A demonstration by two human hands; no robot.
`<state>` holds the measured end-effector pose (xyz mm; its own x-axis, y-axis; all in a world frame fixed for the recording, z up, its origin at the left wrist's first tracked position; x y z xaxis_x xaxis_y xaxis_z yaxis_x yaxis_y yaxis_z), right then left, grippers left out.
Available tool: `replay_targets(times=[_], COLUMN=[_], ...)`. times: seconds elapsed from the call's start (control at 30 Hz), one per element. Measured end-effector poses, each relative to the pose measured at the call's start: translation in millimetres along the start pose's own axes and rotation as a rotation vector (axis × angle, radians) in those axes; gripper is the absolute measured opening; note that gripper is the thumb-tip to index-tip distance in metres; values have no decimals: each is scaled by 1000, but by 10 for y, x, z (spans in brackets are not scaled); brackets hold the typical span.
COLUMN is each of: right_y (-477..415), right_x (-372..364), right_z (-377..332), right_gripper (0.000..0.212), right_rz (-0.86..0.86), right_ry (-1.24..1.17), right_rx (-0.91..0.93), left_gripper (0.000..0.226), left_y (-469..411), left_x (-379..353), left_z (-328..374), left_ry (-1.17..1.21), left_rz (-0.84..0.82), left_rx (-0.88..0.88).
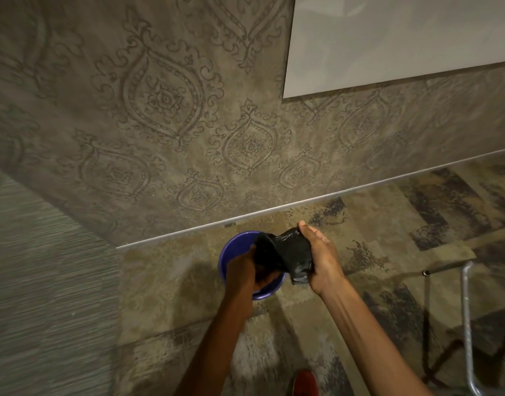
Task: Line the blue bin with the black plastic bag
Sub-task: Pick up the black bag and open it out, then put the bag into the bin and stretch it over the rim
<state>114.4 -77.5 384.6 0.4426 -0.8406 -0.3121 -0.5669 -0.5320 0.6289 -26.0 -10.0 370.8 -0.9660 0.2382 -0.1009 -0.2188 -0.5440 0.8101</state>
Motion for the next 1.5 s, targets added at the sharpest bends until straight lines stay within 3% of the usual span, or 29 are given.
replay_targets(times=[0.07, 0.17, 0.27, 0.33, 0.4, 0.47, 0.5, 0.6, 0.73, 0.8, 0.87, 1.03, 1.1, 1.23, 1.33, 1.4, 1.5], right_y=[8, 2, -25, -55, -94, -126, -141, -189, -280, -317, -342, -400, -441, -512, -608, -703, -853], right_x=[-49, -118, -194, -229, -244, -266, -283, -316, -271, -242, -214, -89, -52, -66, -28, 31, 105], right_z=[-27, -35, -15, -3, -1, -15, -17, -30, -60, -53, -48, -49, -25, 48, 102, 120, 137], right_gripper=[17, 19, 21, 22, 23, 21, 22, 28, 34, 41, 53, 53, 62, 47, 37, 36, 32], right_rz=[7, 36, 37, 48, 61, 38, 18, -2, -6, -93, -221, -539, -582, -535, -363, -178, 4], right_ry=[-16, -4, 58, 130, 226, 281, 298, 314, 292, 299, 389, 661, 803, 827, 706, 553, 236], right_rx=[-4, 32, 84, 129, 182, 224, 226, 152, 54, 31, 28, 57, 102, 176, 116, 67, 3], left_gripper=[14, 13, 7, 39, 66, 68, 65, 53, 20, 10, 6, 2, 18, 39, 43, 42, 35], left_y=[-25, -4, 141, 294, 509, 616, 606, 414, 216, 93, -49, -380, -465, -502, -486, -527, -637], left_x=[101, 257, 239, 221, 170, 32, -24, -42, 145, 250, 331, 483, 498, 421, 402, 454, 620], left_z=[5, 70, 144, 226, 363, 444, 435, 314, 270, 259, 233, 283, 292, 319, 344, 350, 340], left_ry=[-21, -31, -16, -269, -597, -921, -1050, -1105, -848, -647, -433, 80, 250, 364, 330, 240, -69], left_rz=[11, 124, 113, 175, 239, 125, 34, -180, 35, 141, 200, 252, 215, 78, -42, -106, -65], left_rx=[-53, -358, -600, -826, -1160, -1439, -1448, -1162, -1090, -959, -770, -380, -267, -141, -132, -182, -343])
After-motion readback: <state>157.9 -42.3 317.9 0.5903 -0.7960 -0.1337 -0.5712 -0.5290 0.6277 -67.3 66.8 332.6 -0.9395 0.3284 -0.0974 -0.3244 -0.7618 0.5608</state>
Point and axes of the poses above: each hand's wrist, its own y-axis away from the middle knuckle, its own x-axis out of the back of the hand, z = x × y, the point moved 4 cm from there along -y, towards the middle knuckle, and after that the axes turned 1 degree about -x, right-handed, at the moved point
